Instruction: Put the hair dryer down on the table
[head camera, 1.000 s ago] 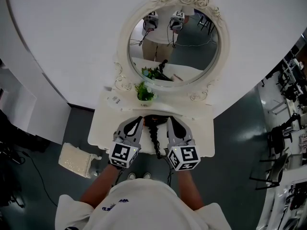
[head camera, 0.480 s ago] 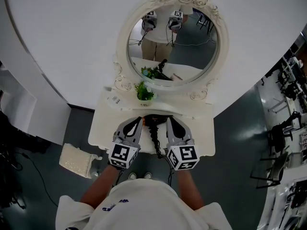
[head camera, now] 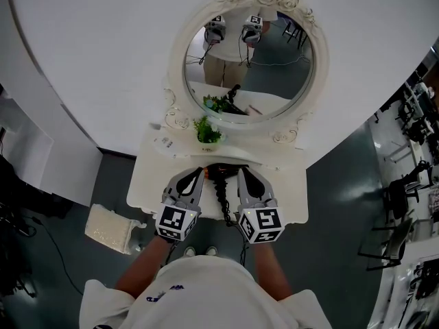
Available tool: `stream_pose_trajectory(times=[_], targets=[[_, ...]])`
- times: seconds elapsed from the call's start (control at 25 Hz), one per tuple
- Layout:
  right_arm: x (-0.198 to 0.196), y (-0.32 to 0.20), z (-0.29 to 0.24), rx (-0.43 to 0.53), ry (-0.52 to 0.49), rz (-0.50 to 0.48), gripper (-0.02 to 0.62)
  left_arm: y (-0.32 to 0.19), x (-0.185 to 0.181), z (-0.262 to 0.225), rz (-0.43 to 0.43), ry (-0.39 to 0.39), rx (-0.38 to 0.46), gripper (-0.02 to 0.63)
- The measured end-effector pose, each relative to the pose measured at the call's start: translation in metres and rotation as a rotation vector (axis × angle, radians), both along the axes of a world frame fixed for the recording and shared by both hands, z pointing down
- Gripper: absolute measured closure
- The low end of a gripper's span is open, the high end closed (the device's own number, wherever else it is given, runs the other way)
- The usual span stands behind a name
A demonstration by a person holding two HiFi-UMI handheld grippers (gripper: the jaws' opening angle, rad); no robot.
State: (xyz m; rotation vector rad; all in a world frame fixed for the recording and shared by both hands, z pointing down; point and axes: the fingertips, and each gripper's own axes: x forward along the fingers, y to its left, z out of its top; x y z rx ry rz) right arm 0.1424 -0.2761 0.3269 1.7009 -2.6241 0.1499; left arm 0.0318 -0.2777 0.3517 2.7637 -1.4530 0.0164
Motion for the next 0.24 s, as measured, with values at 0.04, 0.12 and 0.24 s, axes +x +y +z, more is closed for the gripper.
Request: stream_pose_trajectory(times=[0.04, 0.12, 0.24], targets=[[-0.0001, -0.0003, 0.0003, -0.002, 0.000, 0.000, 0.584, -0.0003, 0.0000, 0.0001, 0.000, 0.000, -0.001, 0.598], [0.0000, -0.0006, 0.0012, -0.005, 0.000, -0.001, 0.584, -0.0004, 0.0000, 0.0006, -0.001, -0.001, -0.002, 0.598], [-0.0001, 0.0000, 0.0026, -0.008, 0.001, -0.002, 0.584, 0.0005, -0.0001, 0.0016, -0.001, -0.002, -0.005, 0.598]])
